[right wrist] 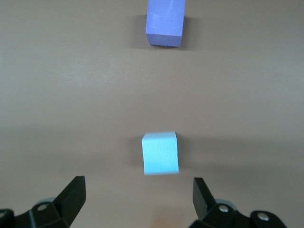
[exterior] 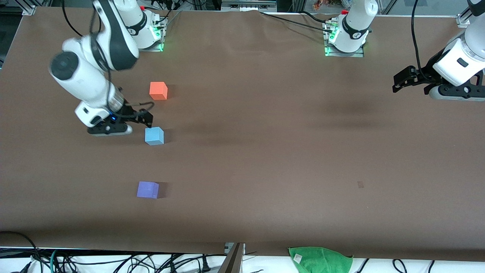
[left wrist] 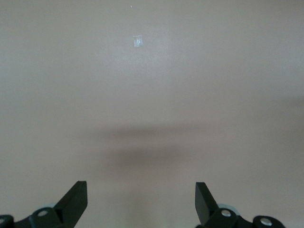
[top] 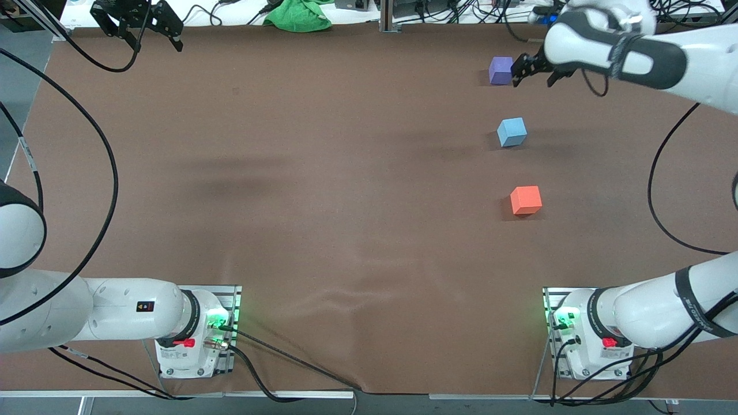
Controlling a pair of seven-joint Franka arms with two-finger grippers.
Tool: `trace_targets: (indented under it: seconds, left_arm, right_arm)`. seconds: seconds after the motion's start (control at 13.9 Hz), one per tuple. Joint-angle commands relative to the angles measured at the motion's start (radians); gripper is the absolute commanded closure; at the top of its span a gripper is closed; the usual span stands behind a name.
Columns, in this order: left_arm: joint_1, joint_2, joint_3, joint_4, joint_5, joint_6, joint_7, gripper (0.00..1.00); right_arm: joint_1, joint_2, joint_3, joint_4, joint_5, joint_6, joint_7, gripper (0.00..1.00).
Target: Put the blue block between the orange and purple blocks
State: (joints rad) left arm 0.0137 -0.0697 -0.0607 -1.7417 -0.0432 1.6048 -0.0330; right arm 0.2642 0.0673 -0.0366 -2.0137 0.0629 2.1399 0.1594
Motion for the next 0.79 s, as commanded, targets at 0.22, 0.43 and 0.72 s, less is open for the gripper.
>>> trace_targets:
  seconds: [0.22,0.43,0.72]
  left_arm:
    - [-0.006,0.015,0.002,0.031,-0.004,-0.019,-0.011,0.0]
    - [-0.006,0.015,0.001,0.031,-0.004,-0.019,-0.01,0.0]
    - [-0.006,0.015,0.002,0.031,-0.004,-0.019,-0.01,0.0]
  right_arm:
    - [-0.007,-0.007,-0.052,0.352,0.005,-0.518,-0.147,0.0]
    - [-0.008,-0.055,-0.092,0.369,0.05,-0.619,-0.146,0.0]
    - [-0.011,-0.126,-0.111,0.306,0.038,-0.591,-0.166,0.0]
